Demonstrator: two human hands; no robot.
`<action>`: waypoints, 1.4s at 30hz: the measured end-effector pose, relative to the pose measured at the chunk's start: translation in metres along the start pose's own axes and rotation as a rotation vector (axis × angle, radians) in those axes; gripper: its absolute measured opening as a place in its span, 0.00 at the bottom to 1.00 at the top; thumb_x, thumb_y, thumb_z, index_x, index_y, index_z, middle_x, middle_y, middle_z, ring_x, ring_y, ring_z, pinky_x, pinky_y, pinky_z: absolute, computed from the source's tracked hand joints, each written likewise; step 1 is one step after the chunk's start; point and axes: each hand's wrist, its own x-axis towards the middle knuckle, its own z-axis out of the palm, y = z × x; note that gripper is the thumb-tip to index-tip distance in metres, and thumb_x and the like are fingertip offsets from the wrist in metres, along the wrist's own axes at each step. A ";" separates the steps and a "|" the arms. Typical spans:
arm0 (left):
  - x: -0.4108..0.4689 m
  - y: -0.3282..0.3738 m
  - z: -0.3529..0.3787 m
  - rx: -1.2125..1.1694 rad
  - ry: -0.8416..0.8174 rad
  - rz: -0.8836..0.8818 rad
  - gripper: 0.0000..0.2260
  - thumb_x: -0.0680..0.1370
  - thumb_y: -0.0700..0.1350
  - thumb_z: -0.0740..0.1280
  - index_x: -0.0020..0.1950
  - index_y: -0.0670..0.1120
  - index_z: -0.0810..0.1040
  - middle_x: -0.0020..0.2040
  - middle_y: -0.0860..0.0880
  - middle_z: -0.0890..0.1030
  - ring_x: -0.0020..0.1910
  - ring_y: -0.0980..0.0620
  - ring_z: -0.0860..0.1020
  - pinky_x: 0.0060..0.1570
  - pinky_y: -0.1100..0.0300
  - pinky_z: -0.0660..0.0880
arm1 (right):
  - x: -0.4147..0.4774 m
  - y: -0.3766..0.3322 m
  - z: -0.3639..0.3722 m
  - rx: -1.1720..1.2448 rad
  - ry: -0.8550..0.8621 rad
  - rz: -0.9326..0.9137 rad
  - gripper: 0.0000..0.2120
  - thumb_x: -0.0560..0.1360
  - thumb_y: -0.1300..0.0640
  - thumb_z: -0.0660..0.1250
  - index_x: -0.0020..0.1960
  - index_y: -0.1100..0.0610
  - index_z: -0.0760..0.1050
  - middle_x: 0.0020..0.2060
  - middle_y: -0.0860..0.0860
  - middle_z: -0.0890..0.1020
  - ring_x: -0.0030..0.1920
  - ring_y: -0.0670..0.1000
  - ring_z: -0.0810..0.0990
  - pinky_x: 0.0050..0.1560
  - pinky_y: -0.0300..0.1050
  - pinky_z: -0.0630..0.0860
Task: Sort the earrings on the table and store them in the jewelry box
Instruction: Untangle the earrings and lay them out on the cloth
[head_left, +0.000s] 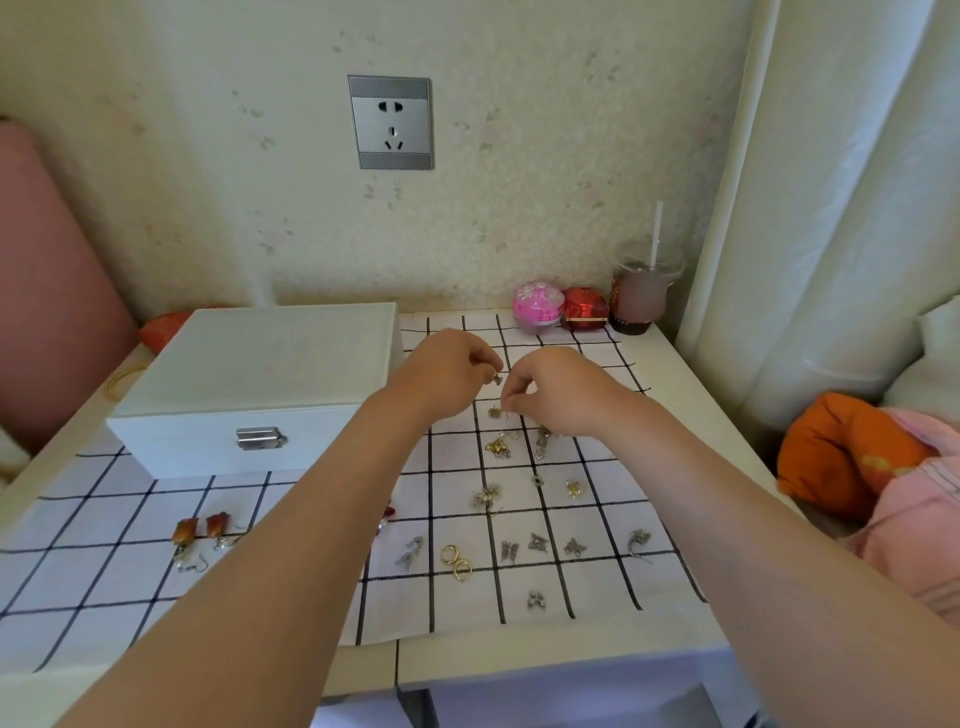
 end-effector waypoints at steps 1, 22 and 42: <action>-0.002 0.002 -0.001 0.004 0.002 0.002 0.07 0.80 0.42 0.66 0.52 0.51 0.83 0.42 0.56 0.82 0.35 0.63 0.74 0.41 0.62 0.72 | -0.003 0.001 -0.003 0.056 0.013 0.007 0.04 0.76 0.54 0.70 0.45 0.50 0.84 0.43 0.45 0.85 0.38 0.46 0.83 0.46 0.50 0.82; -0.068 0.072 0.047 0.008 -0.332 0.257 0.03 0.76 0.45 0.72 0.46 0.54 0.83 0.42 0.59 0.84 0.43 0.62 0.80 0.48 0.64 0.76 | -0.130 0.044 -0.042 0.594 0.120 0.208 0.06 0.78 0.60 0.69 0.49 0.54 0.85 0.42 0.47 0.86 0.27 0.49 0.76 0.30 0.36 0.71; -0.079 0.063 0.037 0.267 -0.291 0.300 0.06 0.76 0.49 0.71 0.52 0.58 0.83 0.44 0.62 0.80 0.44 0.65 0.75 0.42 0.69 0.69 | -0.123 0.041 -0.036 0.447 0.099 0.116 0.04 0.75 0.59 0.73 0.43 0.52 0.83 0.40 0.41 0.82 0.23 0.38 0.75 0.27 0.32 0.70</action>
